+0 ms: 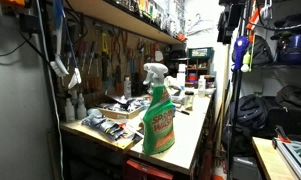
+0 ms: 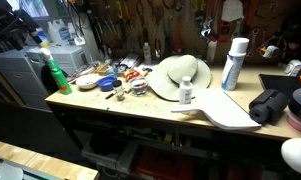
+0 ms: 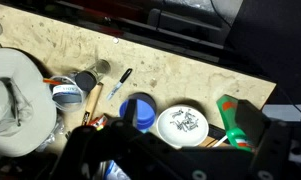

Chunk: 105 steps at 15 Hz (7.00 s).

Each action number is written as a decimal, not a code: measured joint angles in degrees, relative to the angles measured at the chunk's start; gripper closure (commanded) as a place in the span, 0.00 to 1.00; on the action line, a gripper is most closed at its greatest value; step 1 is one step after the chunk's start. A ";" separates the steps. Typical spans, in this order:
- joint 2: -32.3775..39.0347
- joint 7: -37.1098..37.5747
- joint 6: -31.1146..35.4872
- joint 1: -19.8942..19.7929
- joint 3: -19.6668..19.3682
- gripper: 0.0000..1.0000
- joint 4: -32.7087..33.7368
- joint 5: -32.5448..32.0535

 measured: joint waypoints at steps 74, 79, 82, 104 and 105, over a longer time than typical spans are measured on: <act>52.84 35.81 66.47 -0.78 -1.13 0.98 -4.59 33.54; 51.92 34.13 65.68 -0.75 -1.00 0.98 -4.51 36.23; 49.58 31.93 61.82 -0.80 -1.17 0.98 -3.58 41.08; 30.45 64.77 50.36 -24.97 9.81 0.93 -4.50 -26.63; 30.26 65.35 50.36 -24.97 10.25 0.98 -4.74 -27.10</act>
